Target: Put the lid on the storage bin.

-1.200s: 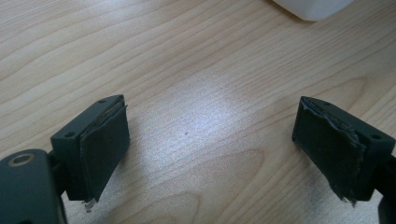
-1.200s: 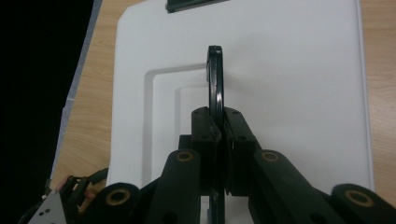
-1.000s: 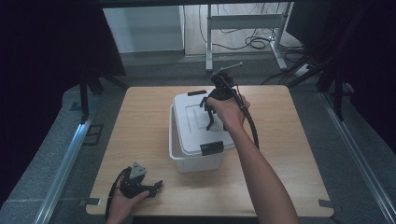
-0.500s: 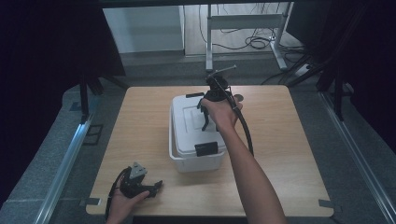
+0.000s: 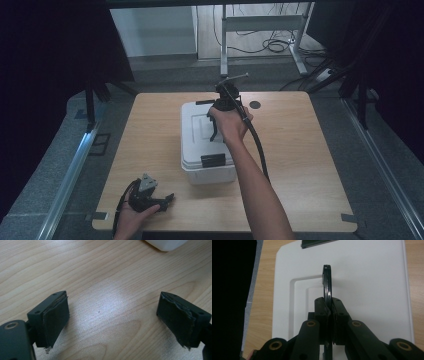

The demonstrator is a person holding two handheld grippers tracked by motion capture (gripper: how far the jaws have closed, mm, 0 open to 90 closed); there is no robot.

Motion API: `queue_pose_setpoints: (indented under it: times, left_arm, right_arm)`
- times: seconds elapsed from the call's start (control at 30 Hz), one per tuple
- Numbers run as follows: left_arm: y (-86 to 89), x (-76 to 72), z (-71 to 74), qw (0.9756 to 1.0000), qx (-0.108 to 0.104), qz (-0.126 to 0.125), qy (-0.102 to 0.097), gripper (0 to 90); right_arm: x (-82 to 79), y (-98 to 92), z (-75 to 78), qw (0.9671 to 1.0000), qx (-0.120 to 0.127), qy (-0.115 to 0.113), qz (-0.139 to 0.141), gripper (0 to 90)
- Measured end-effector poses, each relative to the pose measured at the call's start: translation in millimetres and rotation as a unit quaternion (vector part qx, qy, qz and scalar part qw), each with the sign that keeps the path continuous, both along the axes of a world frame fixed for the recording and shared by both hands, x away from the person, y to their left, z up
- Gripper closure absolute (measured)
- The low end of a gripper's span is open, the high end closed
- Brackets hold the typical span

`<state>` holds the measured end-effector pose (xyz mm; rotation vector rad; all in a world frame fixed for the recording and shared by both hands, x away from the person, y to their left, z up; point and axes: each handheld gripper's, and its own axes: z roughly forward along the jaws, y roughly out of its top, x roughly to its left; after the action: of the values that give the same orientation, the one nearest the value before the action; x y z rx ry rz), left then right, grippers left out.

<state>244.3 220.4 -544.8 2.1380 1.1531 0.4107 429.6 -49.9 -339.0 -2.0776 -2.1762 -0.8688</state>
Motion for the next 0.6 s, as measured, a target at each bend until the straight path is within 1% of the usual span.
queue_pose_setpoints:
  times: [0.1, 0.27, 0.4, 0.47, 0.6]
  left_arm:
    - [0.0, 0.1, 0.1, 1.0000, 0.000, -0.001, 0.000, 10.8]
    - [0.0, 0.2, 0.0, 1.0000, 0.000, -0.001, 0.000, 10.8]
    - [0.0, 0.3, 0.0, 1.0000, 0.000, -0.002, 0.000, 10.8]
    - [0.0, 0.2, 0.0, 1.0000, 0.000, -0.001, 0.000, 10.8]
    - [0.0, 0.2, 0.0, 1.0000, 0.000, -0.002, 0.000, 10.8]
  right_arm:
    - [-0.1, 0.4, -2.5, 1.0000, 0.001, 0.001, -0.008, 85.6]
    - [-1.2, -0.8, -6.9, 0.9999, 0.005, 0.000, -0.012, 85.5]
    - [-1.7, -2.3, -10.5, 1.0000, 0.003, 0.001, -0.009, 85.3]
    - [-1.6, -2.9, -11.8, 0.9999, 0.007, 0.000, -0.009, 85.2]
    - [-3.3, -2.9, -10.8, 1.0000, 0.003, -0.003, -0.002, 85.0]
